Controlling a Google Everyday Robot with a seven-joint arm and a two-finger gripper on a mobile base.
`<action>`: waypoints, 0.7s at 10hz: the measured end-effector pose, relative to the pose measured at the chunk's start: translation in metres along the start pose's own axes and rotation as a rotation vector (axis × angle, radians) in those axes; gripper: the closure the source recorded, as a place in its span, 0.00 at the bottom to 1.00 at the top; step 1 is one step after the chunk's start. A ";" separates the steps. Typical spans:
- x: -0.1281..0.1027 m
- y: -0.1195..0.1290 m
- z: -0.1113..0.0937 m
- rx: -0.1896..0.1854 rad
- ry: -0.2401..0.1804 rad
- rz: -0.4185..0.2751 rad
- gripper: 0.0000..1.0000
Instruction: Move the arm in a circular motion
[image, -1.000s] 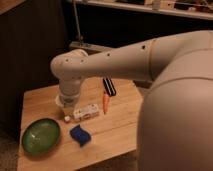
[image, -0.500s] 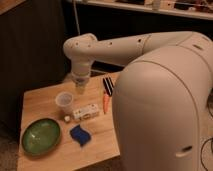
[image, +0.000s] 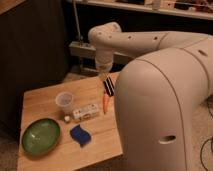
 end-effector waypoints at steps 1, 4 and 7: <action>-0.034 0.008 -0.002 -0.011 -0.033 0.040 0.96; -0.111 -0.003 -0.007 -0.025 -0.102 0.134 0.96; -0.166 -0.057 -0.022 -0.031 -0.133 0.222 0.96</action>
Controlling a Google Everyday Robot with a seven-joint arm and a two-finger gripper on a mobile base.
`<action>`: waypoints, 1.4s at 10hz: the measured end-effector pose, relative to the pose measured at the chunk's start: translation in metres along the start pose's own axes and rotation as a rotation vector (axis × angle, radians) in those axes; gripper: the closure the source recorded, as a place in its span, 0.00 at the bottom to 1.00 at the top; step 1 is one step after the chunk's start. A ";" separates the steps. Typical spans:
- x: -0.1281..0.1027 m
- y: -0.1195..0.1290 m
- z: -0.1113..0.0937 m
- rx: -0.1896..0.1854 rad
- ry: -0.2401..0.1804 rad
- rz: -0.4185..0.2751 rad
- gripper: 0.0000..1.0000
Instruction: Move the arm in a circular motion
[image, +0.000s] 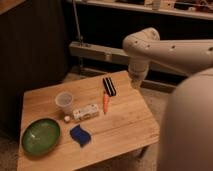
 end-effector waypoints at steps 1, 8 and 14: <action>-0.008 -0.018 -0.002 0.009 -0.001 0.011 0.96; 0.067 -0.181 -0.018 0.151 0.096 -0.173 0.96; 0.214 -0.249 -0.019 0.273 0.253 -0.433 0.96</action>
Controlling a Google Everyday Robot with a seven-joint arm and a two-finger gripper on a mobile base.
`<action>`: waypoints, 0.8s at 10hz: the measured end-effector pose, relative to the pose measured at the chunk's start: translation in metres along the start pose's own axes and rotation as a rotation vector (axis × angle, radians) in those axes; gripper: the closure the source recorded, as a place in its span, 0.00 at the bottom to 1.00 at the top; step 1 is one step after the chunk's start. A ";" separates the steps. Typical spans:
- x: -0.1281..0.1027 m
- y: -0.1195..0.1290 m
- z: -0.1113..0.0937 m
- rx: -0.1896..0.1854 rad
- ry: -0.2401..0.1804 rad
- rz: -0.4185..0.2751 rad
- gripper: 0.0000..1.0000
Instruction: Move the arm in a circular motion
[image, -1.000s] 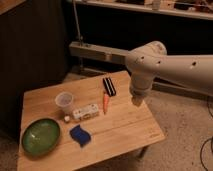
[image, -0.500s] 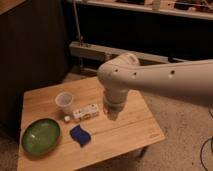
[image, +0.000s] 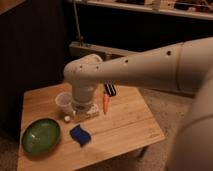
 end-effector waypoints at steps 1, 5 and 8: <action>0.024 0.010 0.010 0.008 0.017 -0.039 0.96; 0.081 0.087 0.043 -0.025 0.036 -0.118 0.96; 0.075 0.167 0.046 -0.077 -0.006 -0.077 0.96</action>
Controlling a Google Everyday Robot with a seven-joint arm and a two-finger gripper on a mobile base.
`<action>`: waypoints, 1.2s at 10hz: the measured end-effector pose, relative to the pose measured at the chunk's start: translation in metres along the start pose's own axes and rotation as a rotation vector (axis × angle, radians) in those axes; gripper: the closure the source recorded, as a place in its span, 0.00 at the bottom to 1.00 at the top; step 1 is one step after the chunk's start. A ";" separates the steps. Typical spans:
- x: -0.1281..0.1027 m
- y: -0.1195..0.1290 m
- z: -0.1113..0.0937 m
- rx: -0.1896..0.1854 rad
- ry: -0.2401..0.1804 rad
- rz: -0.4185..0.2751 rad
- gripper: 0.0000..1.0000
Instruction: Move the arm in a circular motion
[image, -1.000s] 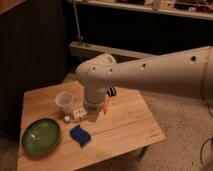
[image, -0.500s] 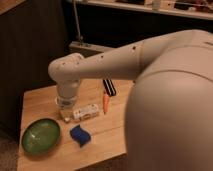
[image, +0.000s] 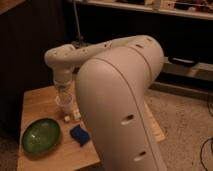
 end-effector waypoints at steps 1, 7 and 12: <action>-0.012 0.021 -0.001 -0.017 -0.016 0.023 0.96; -0.157 0.087 -0.049 -0.125 -0.127 0.221 0.96; -0.277 0.038 -0.086 -0.163 -0.186 0.406 0.96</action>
